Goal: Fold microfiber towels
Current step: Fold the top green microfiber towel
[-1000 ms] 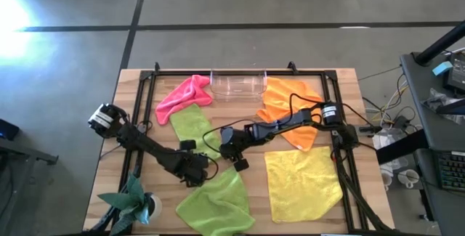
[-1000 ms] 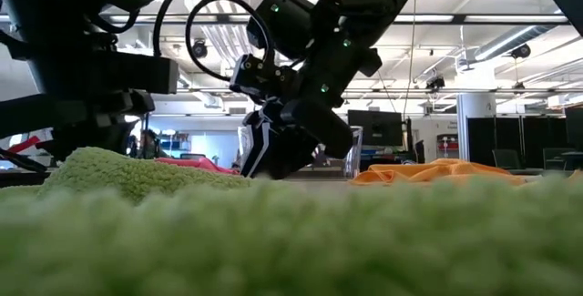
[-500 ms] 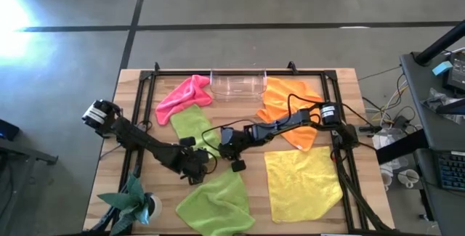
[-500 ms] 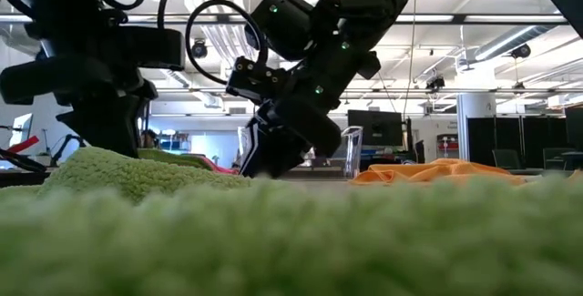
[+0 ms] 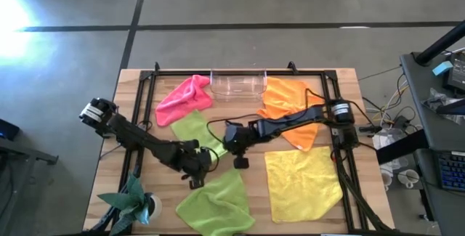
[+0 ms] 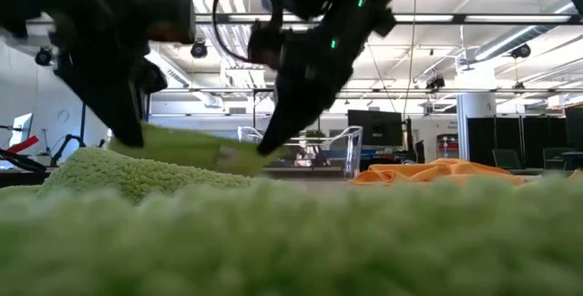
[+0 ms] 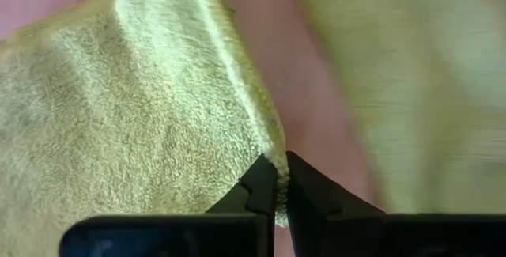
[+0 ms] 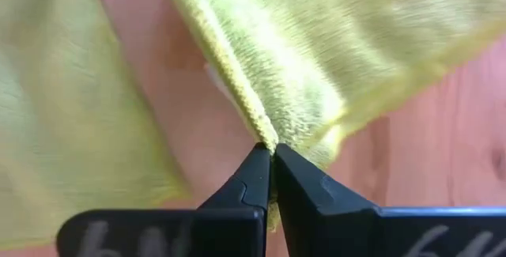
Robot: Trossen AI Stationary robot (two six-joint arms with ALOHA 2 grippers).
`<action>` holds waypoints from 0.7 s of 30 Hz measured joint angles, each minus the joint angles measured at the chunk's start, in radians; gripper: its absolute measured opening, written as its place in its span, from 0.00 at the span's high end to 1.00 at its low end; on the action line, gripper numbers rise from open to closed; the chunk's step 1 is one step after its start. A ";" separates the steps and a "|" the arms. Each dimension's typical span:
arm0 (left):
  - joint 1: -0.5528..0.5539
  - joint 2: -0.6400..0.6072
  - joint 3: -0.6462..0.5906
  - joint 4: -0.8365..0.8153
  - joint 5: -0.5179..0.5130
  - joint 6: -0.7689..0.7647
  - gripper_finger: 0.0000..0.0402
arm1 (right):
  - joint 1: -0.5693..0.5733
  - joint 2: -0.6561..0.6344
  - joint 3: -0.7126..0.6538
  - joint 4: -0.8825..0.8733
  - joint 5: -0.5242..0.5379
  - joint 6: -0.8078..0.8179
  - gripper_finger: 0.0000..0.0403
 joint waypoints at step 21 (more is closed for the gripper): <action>-0.012 -0.036 0.197 -0.181 0.059 -0.296 1.00 | 0.108 -0.191 0.001 -0.078 0.126 0.192 0.98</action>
